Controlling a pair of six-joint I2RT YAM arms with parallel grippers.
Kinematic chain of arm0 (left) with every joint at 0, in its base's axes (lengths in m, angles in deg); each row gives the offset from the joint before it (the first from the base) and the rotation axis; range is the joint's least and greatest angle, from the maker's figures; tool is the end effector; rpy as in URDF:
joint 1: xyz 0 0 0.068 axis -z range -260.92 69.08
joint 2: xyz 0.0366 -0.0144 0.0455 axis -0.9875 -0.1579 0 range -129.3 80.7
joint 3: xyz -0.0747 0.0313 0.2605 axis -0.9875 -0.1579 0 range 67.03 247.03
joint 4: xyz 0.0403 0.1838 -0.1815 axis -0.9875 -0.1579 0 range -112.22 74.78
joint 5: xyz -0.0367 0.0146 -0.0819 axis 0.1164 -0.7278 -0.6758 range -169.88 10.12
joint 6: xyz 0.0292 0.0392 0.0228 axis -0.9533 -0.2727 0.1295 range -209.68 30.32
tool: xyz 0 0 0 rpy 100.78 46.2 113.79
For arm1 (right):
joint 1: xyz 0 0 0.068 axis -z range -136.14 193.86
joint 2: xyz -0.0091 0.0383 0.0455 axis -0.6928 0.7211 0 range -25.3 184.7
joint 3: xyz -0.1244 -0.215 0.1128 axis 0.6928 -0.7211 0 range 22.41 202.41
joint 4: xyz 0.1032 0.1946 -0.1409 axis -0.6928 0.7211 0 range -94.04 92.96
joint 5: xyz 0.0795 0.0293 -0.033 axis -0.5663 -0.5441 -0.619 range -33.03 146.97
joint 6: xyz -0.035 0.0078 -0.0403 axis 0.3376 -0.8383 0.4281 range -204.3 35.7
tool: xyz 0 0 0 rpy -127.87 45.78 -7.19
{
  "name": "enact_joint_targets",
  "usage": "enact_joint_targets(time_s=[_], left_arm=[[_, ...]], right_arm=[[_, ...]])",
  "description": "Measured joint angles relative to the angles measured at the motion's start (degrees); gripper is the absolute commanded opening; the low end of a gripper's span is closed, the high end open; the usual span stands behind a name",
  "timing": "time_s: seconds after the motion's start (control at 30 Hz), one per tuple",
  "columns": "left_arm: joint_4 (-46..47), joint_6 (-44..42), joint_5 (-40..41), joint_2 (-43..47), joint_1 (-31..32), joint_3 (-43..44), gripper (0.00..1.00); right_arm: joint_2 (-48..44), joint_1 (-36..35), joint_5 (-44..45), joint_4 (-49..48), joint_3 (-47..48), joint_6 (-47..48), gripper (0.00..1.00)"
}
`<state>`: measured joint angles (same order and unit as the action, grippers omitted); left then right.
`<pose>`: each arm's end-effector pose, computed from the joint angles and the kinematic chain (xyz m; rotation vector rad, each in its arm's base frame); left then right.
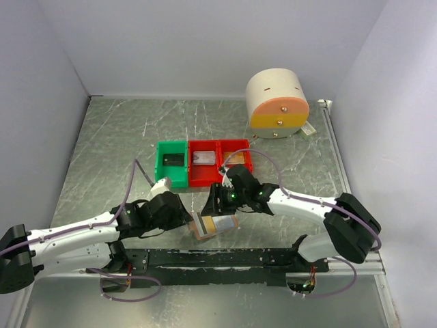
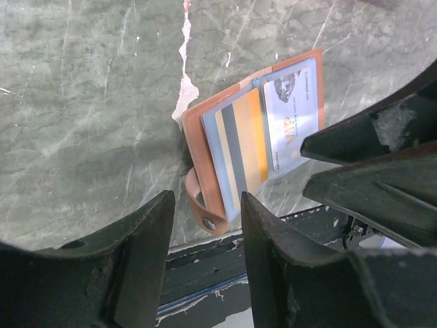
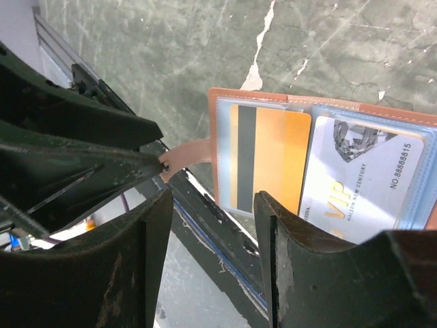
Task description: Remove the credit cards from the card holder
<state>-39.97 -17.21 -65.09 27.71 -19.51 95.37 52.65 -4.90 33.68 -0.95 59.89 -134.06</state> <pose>0.0937 -0.1530 0.1942 -0.3659 2.5143 -0.7345 0.1658 0.2104 0.1848 -0.2106 2.6451 1.2146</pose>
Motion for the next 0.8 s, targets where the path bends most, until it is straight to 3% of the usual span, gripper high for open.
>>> enact_joint_targets(time_s=[0.5,0.63,0.8], left_arm=[[-0.35,-0.26,-1.6,-1.01,5.68,3.61,0.55],[2.05,-0.5,-1.66,-1.92,8.09,4.57,0.46],[3.98,1.6,0.52,-9.11,14.4,4.85,0.35]], right_arm=[[9.62,-0.61,0.44,-2.21,-0.85,3.15,0.5],[9.7,-0.63,-0.39,-5.77,-2.64,2.93,0.47],[9.22,-0.7,-1.36,-12.96,-6.84,0.83,0.39]])
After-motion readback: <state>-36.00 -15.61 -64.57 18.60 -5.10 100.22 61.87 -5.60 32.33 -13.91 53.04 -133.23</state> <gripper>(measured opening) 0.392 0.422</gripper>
